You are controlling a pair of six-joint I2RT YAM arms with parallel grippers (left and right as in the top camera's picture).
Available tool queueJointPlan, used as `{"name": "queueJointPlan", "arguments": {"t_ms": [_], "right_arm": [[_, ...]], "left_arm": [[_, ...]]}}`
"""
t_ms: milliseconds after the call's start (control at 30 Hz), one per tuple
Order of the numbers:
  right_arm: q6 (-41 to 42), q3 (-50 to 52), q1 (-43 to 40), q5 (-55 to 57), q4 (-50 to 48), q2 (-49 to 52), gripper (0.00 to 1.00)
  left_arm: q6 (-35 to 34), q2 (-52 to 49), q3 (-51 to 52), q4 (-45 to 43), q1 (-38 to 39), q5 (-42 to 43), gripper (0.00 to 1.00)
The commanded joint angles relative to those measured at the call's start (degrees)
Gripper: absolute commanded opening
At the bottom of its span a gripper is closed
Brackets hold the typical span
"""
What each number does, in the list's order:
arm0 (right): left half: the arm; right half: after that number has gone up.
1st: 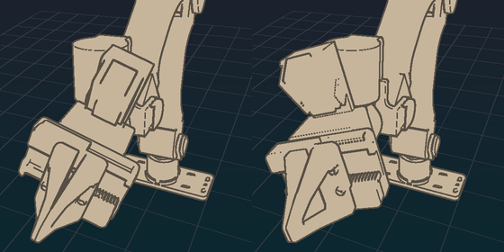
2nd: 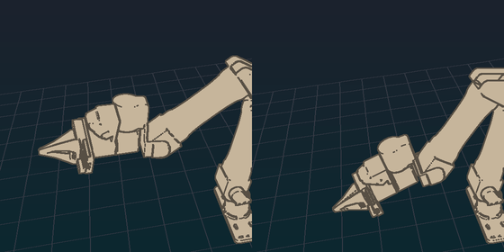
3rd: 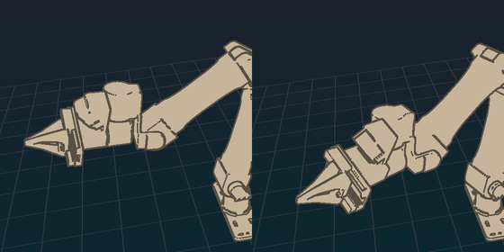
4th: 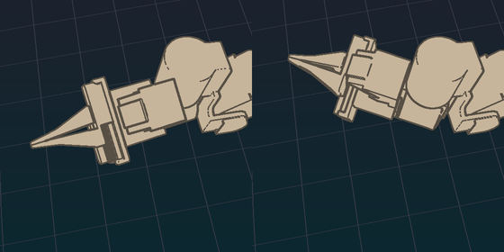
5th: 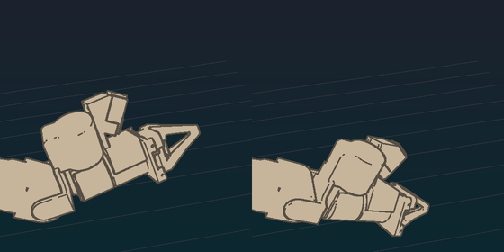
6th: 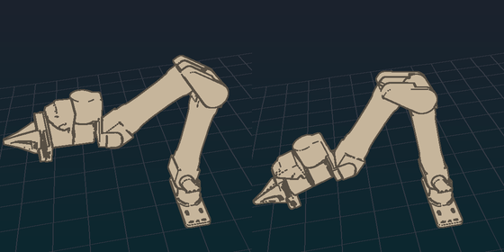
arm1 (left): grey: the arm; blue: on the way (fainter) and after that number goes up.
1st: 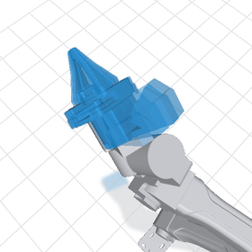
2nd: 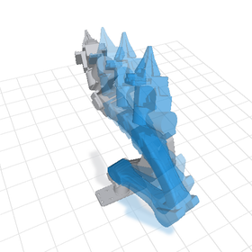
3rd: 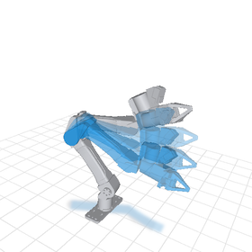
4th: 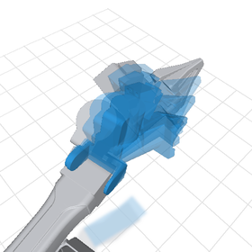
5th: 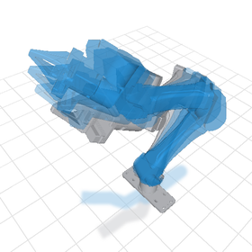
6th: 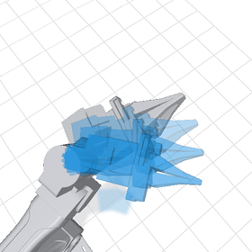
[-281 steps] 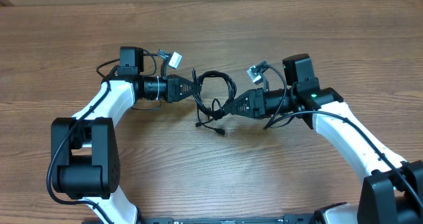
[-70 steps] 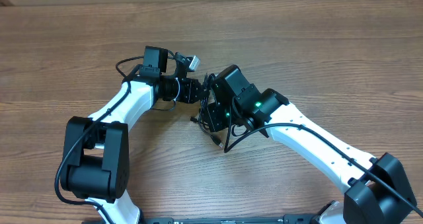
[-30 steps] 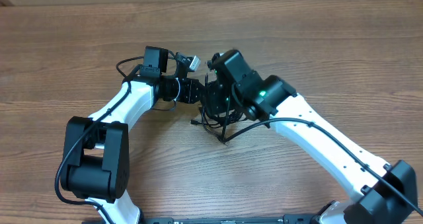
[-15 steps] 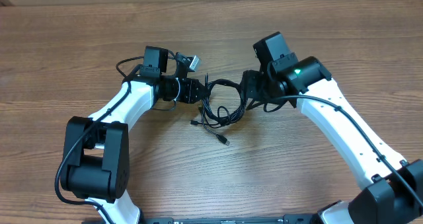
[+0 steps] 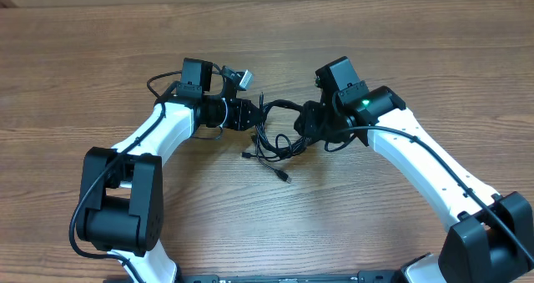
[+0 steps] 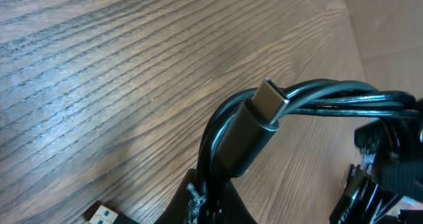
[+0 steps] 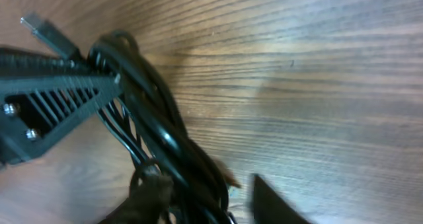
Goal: Untangle cables
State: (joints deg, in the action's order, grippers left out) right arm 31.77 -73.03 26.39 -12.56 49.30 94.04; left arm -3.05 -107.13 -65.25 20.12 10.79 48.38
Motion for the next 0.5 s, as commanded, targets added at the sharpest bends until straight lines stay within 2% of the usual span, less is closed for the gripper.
{"name": "queueJointPlan", "arguments": {"t_ms": [0, 67, 100, 167, 200, 233, 267, 467], "right_arm": [[0.0, 0.4, 0.3, -0.9, -0.5, 0.0, 0.17], [0.0, 0.4, 0.3, -0.9, -0.7, 0.0, 0.04], [0.0, 0.4, 0.3, -0.9, -0.7, 0.0, 0.04], [0.0, 0.4, 0.3, -0.9, -0.8, 0.0, 0.04], [0.0, 0.4, 0.3, -0.9, -0.8, 0.0, 0.04], [0.0, 0.4, 0.3, -0.9, -0.8, 0.0, 0.04], [0.0, 0.4, 0.3, -0.9, -0.8, 0.0, 0.04], [0.0, 0.4, 0.3, -0.9, -0.9, 0.0, 0.04]], "left_arm": [[0.3, 0.6, -0.6, -0.2, 0.2, 2.7, 0.04], [0.2, 0.6, -0.6, -0.2, 0.2, 2.7, 0.13], [0.2, 0.6, -0.6, -0.2, 0.2, 2.6, 0.24], [0.2, 0.6, -0.6, -0.2, 0.2, 2.6, 0.56], [0.2, 0.6, -0.6, -0.2, 0.1, 2.6, 0.8], [0.2, 0.6, -0.6, -0.2, 0.1, 2.4, 0.96], [0.2, 0.6, -0.6, -0.2, 0.1, 2.4, 1.0], [0.2, 0.6, -0.6, -0.2, 0.1, 2.0, 1.0]]}}
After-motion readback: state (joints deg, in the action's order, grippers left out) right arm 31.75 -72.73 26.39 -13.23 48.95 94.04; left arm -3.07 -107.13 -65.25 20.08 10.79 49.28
